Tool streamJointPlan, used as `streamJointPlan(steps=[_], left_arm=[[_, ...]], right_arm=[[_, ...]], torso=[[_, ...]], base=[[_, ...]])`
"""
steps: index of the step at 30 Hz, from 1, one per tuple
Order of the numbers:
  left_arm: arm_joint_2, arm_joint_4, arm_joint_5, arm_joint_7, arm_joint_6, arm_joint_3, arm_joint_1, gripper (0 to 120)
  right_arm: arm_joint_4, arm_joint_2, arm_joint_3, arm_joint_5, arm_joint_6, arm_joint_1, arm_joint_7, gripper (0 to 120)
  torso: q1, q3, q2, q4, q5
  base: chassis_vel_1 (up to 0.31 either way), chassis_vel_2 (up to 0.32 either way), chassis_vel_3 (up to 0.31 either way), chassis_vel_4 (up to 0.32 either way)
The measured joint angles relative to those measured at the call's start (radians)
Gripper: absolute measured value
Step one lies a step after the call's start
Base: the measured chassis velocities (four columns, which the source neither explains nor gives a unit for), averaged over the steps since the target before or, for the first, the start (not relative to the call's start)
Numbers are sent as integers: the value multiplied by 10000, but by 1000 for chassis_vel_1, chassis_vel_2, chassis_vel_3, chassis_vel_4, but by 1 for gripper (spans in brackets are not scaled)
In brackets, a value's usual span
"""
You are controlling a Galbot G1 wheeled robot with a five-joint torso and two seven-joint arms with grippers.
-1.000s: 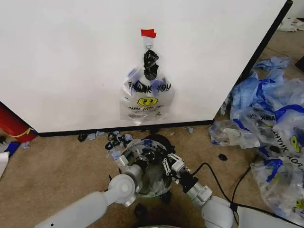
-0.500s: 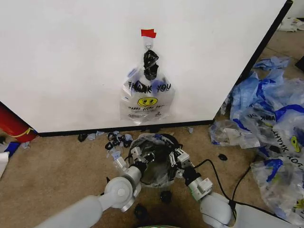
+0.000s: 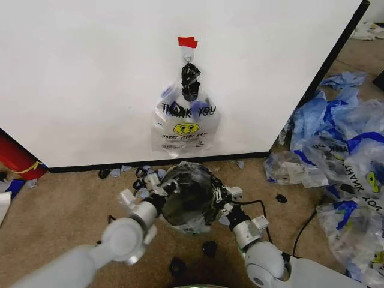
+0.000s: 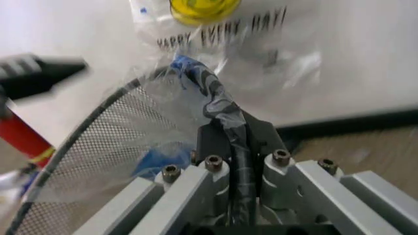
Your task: Pick up the garbage bag from the wall and place it over the trash bin.
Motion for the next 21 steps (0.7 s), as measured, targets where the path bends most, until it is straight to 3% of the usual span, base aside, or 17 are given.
streamJointPlan(steps=[2, 3, 6, 21], left_arm=[[558, -572, 9, 174, 32, -1083, 580, 0], [678, -736, 20, 216, 34, -1373, 714, 0], [809, -1011, 25, 264, 39, -1851, 898, 0], [777, -1040, 110, 258, 23, -2047, 1064, 0]], right_arm=[[45, 359, -127, 999, 3, -14, -1, 1], [57, 496, -154, 1364, 4, -44, 13, 1], [51, 777, -195, 1932, -50, -79, 110, 1], [-1190, 1228, -159, 2335, 142, -346, -138, 1]], torso=[[-1, 0, 0, 7, 9], [-1, 0, 0, 3, -4], [0, 0, 1, 0, 7], [-1, -2, 1, -1, 3]], base=[[0, 0, 0, 0], [0, 0, 0, 0], [0, 0, 0, 0], [0, 0, 0, 0]])
